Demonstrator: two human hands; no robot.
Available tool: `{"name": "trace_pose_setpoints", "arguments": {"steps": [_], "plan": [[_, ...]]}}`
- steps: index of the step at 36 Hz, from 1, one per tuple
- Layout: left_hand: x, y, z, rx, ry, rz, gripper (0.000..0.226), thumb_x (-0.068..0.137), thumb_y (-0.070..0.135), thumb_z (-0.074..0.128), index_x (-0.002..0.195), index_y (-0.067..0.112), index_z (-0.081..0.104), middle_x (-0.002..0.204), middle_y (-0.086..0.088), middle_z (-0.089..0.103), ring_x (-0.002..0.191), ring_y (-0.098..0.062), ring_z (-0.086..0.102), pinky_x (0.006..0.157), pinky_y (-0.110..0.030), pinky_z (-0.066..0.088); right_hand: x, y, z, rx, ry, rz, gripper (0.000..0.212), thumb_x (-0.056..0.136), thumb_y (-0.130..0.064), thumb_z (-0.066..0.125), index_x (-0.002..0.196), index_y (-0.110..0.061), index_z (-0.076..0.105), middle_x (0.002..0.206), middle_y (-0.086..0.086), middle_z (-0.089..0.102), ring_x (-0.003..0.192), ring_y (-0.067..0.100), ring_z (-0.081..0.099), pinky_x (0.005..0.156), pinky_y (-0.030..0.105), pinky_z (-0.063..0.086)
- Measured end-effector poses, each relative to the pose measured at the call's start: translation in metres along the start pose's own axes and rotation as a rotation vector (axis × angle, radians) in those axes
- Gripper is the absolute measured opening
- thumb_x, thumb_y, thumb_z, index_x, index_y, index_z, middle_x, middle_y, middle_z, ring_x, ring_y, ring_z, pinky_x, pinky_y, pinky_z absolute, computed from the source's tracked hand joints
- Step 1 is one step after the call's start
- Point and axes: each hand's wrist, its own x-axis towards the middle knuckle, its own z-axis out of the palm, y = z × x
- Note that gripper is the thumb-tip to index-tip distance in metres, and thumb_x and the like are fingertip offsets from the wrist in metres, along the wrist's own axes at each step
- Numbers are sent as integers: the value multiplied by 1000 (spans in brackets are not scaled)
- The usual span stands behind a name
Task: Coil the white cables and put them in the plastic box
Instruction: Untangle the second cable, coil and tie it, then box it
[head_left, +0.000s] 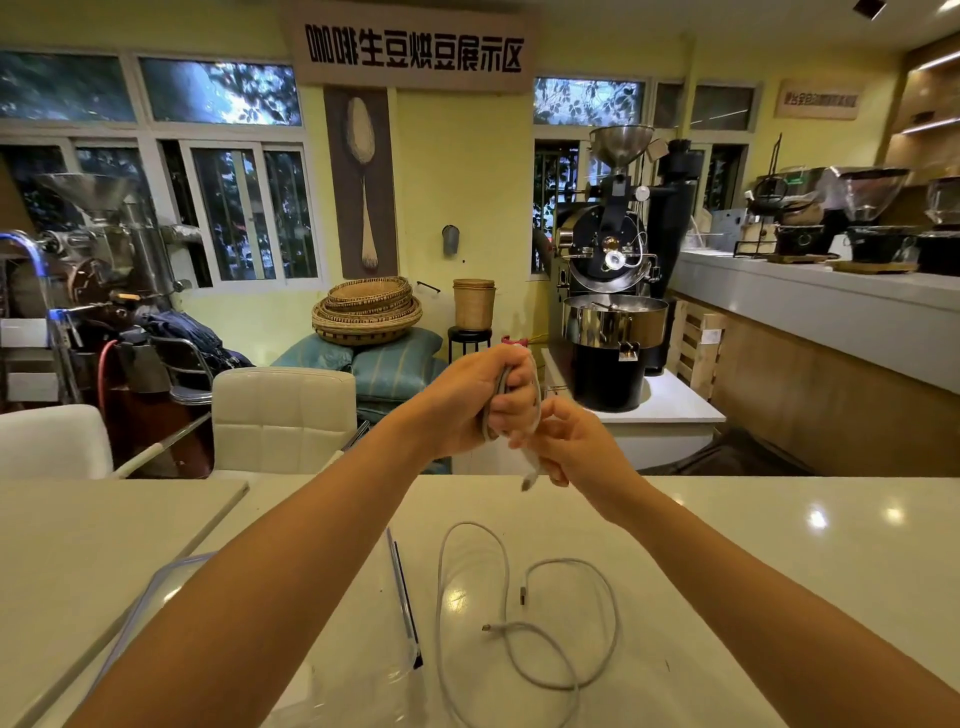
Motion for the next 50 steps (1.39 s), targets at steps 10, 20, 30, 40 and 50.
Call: {"name": "trace_pose_setpoints", "arguments": {"steps": [10,20,30,40,50], "plan": [[1,-6,-17,-260,90,42,63,98,33,23,39,19,42,28,6,35,24,-4,32,34,-13,37,-17,11,23,-671,-57,-188,33,90,0,46,120,-10,55,114,6,62,69,5,56,66,9,43],[2,-14,-20,-298,88,39,64,96,38,27,38,18,43,28,6,37,24,-5,35,33,-13,37,-13,-3,23,-986,263,-960,25,73,-33,59,71,-14,74,99,4,55,93,16,42,70,23,38],[-8,-18,-14,-446,-177,-24,47,88,39,41,49,13,52,36,3,52,30,-4,49,36,-11,41,-25,-31,22,-269,-99,-306,16,70,-17,73,67,-31,67,153,-2,19,141,12,19,106,19,27],[-10,-20,-16,-404,-94,-100,51,85,51,37,49,17,49,34,4,46,29,-3,44,37,-11,42,-22,-27,25,55,-45,-169,9,68,-16,72,74,-15,66,132,13,51,126,13,45,99,31,44],[-6,-12,-18,-233,129,-131,57,93,45,31,45,17,44,36,7,45,32,-5,41,44,-16,42,-10,-16,25,126,34,-118,11,84,-5,55,85,6,58,101,12,59,97,20,56,79,21,53]]}}
